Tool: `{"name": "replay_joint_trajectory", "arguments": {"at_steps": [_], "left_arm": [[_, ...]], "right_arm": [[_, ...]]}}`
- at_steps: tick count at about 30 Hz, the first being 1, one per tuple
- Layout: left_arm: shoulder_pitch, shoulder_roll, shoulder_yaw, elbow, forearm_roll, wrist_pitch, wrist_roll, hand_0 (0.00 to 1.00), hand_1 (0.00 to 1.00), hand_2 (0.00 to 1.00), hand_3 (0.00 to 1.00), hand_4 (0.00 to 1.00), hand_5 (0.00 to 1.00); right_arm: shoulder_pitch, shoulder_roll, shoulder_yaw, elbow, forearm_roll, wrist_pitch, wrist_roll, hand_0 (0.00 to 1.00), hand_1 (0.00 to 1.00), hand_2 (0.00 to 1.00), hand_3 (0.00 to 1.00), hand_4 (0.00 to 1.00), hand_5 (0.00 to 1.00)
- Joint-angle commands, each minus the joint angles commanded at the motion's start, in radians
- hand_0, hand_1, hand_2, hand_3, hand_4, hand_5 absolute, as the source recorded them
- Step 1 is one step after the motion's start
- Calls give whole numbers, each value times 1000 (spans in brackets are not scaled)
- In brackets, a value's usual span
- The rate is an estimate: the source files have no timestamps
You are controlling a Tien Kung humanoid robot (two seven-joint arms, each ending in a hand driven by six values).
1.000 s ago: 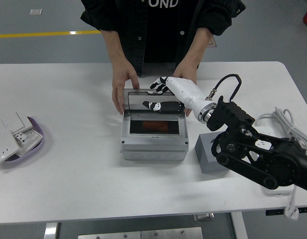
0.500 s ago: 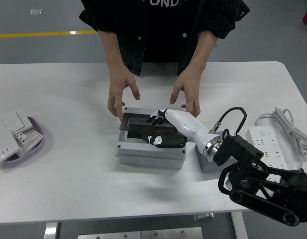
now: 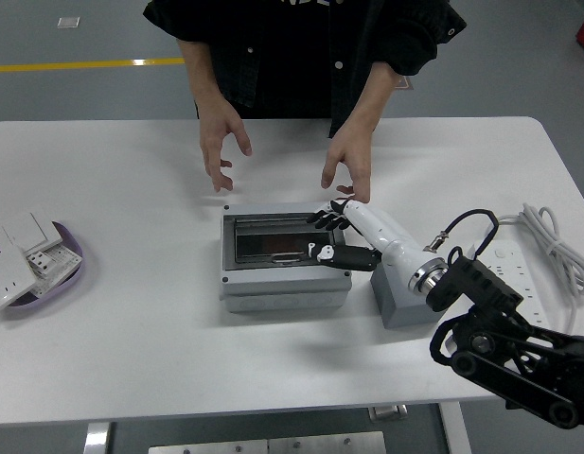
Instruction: Pick up the cylinder from the cube,place it in the box,flap close box
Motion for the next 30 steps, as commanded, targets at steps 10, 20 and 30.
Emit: {"name": "replay_joint_trajectory", "arguments": {"at_steps": [10,20,30], "left_arm": [[12,5,-11,1,7,1,-1,593,627,619,636,694,227],[5,17,-9,-1,2,-2,-1,593,627,618,636,694,228],[11,40,0,-3,-8,-4,0,593,626,619,637,694,226]], "right_arm": [[-198,-104,287,98,219,81,127,662,646,658,666,774,628],[-260,-33,594,29,375,132,203,633,633,656,648,753,584],[-252,55,791,-172,560,123,335,644,642,657,652,762,569]]}}
